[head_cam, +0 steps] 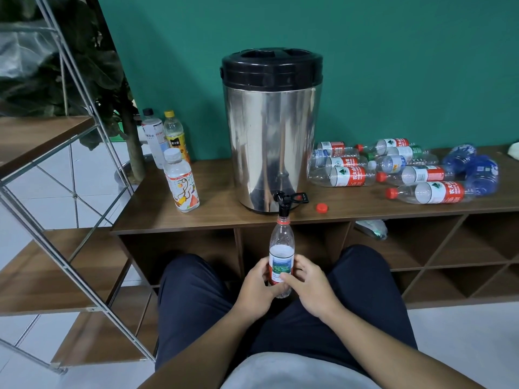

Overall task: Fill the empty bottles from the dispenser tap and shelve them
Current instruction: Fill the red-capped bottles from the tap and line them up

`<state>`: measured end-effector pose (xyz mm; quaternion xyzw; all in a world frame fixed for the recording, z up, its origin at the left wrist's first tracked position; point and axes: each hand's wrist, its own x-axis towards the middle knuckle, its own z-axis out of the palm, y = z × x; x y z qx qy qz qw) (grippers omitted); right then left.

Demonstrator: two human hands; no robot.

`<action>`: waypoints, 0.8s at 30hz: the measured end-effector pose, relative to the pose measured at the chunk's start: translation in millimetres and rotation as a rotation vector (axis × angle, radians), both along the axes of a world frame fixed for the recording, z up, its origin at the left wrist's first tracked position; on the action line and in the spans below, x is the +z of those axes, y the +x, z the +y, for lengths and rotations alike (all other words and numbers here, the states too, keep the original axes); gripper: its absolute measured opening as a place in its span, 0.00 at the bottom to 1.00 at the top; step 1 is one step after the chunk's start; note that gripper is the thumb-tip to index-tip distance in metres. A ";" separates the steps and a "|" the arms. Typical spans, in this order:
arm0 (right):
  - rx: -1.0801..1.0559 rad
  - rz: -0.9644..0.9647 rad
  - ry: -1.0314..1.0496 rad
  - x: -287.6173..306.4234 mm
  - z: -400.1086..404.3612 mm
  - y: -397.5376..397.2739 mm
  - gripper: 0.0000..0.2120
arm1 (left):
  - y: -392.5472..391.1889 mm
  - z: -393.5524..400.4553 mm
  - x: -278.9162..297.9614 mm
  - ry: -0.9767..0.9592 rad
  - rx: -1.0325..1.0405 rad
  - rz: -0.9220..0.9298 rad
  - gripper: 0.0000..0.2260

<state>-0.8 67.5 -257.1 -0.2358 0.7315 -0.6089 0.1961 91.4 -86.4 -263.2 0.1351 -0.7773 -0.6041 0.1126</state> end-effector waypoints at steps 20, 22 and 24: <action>-0.012 0.011 0.003 3.8 1.5 2.3 0.21 | -0.2 -0.3 -0.1 -0.028 -0.003 -0.017 0.26; -0.008 0.013 0.003 4.4 1.7 2.9 0.22 | 0.1 -0.2 -0.1 -0.028 -0.003 -0.014 0.26; -0.009 0.009 0.000 4.7 1.6 3.1 0.22 | 0.4 -0.3 0.2 -0.027 -0.002 -0.013 0.26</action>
